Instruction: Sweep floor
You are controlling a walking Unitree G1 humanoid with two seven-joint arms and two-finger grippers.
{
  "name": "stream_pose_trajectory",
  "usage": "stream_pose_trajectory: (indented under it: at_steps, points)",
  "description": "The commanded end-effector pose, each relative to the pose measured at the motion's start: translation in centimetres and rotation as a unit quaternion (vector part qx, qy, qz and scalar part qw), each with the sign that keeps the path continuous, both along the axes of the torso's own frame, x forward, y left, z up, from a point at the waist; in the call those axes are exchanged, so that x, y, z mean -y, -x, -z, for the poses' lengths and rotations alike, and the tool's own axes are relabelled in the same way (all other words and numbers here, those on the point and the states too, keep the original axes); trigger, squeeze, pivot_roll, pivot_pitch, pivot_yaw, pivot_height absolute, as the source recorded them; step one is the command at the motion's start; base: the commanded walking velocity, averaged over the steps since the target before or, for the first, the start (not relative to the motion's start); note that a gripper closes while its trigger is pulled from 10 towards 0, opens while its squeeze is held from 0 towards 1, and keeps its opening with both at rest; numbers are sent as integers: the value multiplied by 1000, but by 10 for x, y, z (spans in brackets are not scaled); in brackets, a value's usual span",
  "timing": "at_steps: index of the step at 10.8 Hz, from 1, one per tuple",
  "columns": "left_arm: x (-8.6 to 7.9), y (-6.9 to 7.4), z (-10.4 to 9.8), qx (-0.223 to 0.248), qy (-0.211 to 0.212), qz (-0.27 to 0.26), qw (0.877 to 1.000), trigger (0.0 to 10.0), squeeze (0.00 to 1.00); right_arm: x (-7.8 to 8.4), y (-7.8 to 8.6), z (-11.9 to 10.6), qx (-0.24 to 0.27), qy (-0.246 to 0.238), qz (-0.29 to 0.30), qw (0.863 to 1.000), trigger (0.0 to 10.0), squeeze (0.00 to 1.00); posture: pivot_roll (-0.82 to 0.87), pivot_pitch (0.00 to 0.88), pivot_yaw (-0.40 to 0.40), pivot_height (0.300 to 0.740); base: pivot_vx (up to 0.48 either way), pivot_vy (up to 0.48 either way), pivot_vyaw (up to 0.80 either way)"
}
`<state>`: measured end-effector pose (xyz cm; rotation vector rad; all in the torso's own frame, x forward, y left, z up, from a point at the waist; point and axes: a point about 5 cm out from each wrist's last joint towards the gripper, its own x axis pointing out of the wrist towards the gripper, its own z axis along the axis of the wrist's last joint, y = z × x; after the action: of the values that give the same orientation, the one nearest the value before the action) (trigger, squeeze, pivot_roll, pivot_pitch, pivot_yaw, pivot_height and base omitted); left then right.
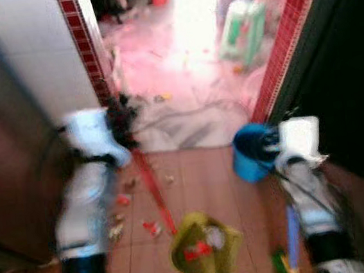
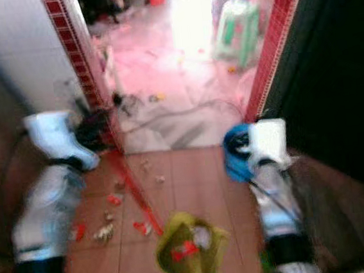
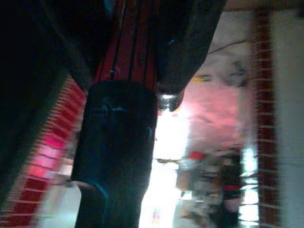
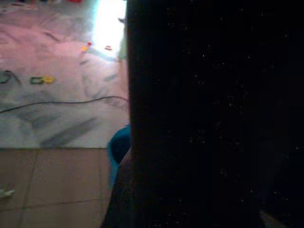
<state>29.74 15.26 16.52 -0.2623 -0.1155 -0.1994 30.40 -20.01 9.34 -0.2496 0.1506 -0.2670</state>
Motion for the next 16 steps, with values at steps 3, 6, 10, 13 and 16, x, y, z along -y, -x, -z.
stream_pose_trajectory:
  at_steps: [3, 6, 10, 13, 16]
  points:
    - [11, -5, -34, 52, 82, 20, 995, 10000, 0, 6, -3, 1, -2, -2, 6, 1000, 10000, 0, -88, 4, 22, 740, 316, 0, 0]
    - [6, -9, -47, 65, 121, 4, 991, 10000, 0, 5, -5, 2, -7, 1, 1, 1000, 10000, 0, -90, 0, 17, 740, 331, 0, 0]
    - [-9, -17, -64, 87, 130, -23, 987, 10000, 0, 4, -6, 4, -10, 4, -6, 1000, 10000, 0, -92, 0, 16, 740, 334, 0, 0]
    - [-21, -23, -74, 109, 105, -50, 987, 10000, 0, 4, -5, 6, -12, 4, -9, 1000, 10000, 0, -93, 0, 15, 740, 334, 0, 0]
    - [-34, -32, -84, 131, 70, -94, 984, 10000, 0, 3, -5, 7, -14, 3, -13, 1000, 10000, 0, -92, 0, 13, 740, 334, 0, 0]
